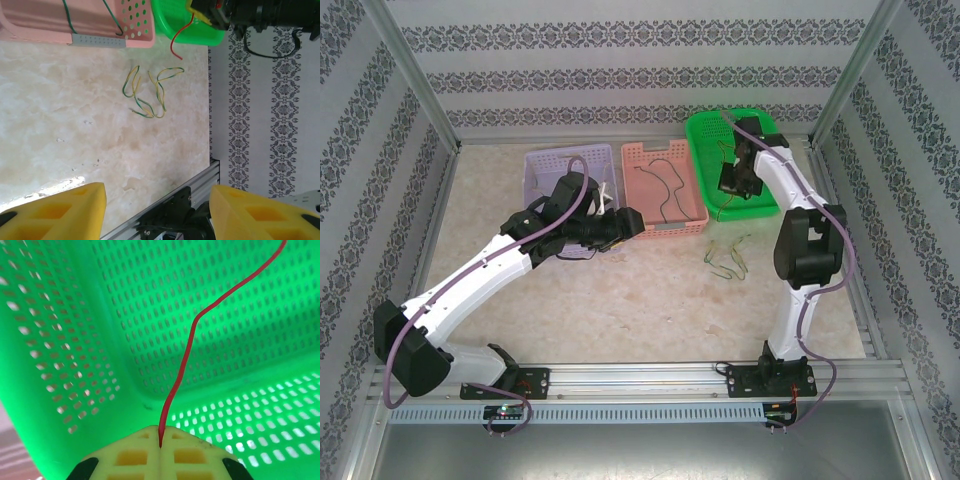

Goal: Untangle the cables

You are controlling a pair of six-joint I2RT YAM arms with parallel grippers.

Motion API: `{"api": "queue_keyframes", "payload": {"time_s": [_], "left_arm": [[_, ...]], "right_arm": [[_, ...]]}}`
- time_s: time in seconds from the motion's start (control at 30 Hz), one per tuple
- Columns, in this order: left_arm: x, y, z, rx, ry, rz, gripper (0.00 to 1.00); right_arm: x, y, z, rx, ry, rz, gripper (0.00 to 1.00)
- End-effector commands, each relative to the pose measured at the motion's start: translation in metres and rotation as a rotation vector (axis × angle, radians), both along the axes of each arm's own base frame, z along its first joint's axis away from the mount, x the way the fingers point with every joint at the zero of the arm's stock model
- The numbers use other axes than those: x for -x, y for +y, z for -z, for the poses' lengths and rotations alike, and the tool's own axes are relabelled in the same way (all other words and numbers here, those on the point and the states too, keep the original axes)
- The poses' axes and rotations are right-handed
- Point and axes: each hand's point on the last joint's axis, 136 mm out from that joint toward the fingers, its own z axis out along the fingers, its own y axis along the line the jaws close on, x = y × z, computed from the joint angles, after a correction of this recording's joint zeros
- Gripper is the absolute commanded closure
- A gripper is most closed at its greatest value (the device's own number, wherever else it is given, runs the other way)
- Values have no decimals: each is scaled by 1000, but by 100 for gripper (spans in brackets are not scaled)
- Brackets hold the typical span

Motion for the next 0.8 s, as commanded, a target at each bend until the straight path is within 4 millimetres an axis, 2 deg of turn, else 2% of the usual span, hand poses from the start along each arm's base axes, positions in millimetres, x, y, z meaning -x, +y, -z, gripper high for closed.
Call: {"api": "queue_keyframes", "payload": {"time_s": [0.0, 0.2, 0.33, 0.5, 0.67, 0.7, 0.77], "left_arm": [[-5, -6, -20, 37, -62, 26, 43], [-3, -4, -21, 28, -55, 21, 43], [-3, -2, -21, 29, -48, 12, 43], [-2, -1, -22, 25, -45, 3, 43], [-2, 1, -22, 24, -47, -4, 43], [-2, 1, -23, 24, -48, -5, 43], [-3, 1, -25, 25, -55, -5, 43]], "right_arm": [[-21, -15, -4, -41, -31, 54, 100], [-52, -31, 1, -128, -52, 70, 100], [-68, -36, 6, -126, -76, 56, 100], [-75, -37, 29, -119, -61, 63, 100], [-73, -23, 50, -109, -27, 26, 100], [-72, -20, 52, -114, -17, 20, 99], [-68, -15, 44, -122, -18, 10, 82]]}}
